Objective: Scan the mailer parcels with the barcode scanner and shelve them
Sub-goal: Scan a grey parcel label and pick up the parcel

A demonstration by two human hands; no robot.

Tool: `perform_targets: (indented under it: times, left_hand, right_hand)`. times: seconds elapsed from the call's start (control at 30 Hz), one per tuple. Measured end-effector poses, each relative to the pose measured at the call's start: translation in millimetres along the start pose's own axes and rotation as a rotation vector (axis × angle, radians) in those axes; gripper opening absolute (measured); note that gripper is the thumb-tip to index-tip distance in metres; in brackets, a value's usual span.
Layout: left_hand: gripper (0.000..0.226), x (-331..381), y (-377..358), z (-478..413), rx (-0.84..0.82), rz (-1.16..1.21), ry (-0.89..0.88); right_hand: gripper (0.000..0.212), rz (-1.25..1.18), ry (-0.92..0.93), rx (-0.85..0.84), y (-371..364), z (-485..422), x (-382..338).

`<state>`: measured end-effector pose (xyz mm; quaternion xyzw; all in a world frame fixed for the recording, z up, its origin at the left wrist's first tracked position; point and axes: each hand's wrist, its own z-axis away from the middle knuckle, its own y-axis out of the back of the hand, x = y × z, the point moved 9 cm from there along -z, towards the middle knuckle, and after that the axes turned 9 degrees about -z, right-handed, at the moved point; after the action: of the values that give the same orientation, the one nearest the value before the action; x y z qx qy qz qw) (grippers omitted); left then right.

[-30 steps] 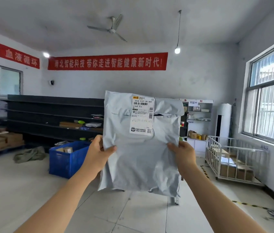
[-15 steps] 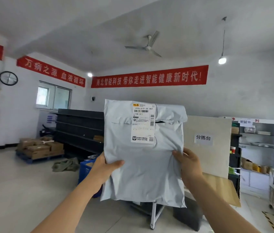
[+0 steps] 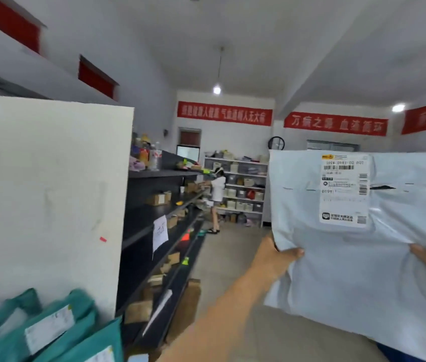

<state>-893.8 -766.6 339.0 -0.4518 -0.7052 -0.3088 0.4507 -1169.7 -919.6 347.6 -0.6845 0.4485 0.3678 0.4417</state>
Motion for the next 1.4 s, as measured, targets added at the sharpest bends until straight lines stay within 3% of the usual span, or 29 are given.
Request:
perform_targets:
  times: [0.1, 0.23, 0.4, 0.57, 0.73, 0.83, 0.93, 1.03, 1.2, 1.4]
  left_hand:
    - [0.037, -16, 53, -29, 0.106, -0.079, -0.035]
    - [0.036, -37, 132, -66, 0.279, -0.143, -0.058]
    - [0.036, -39, 224, -122, 0.461, -0.24, -0.069]
    - [0.039, -45, 293, -162, 0.598, -0.286, -0.091]
    - [0.056, -67, 353, -195, 0.729, -0.375, -0.086]
    - [0.048, -78, 384, -216, 0.834, -0.444, -0.074]
    - [0.036, -86, 412, -239, 0.934, -0.482, -0.039]
    - [0.039, -105, 435, -263, 0.987, -0.488, -0.003]
    - [0.027, -169, 481, -267, 1.161, -0.392, 0.119]
    - [0.032, -218, 561, -241, 1.405, -0.377, 0.256]
  right_hand:
    - [0.005, -0.022, -0.017, -0.043, -81, -11, 24]
    - [0.021, -0.091, -0.013, -0.186, -178, -56, 72]
    - [0.004, -0.26, -0.067, -0.348, -296, -119, 102]
    - [0.009, -0.379, -0.117, -0.508, -399, -174, 139]
    - [0.008, -0.442, -0.169, -0.676, -502, -225, 188]
    - [0.02, -0.459, -0.2, -0.792, -562, -255, 216]
    - [0.012, -0.481, -0.237, -0.932, -620, -278, 247]
    - [0.01, -0.455, -0.345, -1.109, -670, -293, 296]
    - [0.036, -0.29, -0.62, -1.396, -734, -276, 401]
    - [0.028, -0.155, -0.624, -1.562, -810, -238, 463]
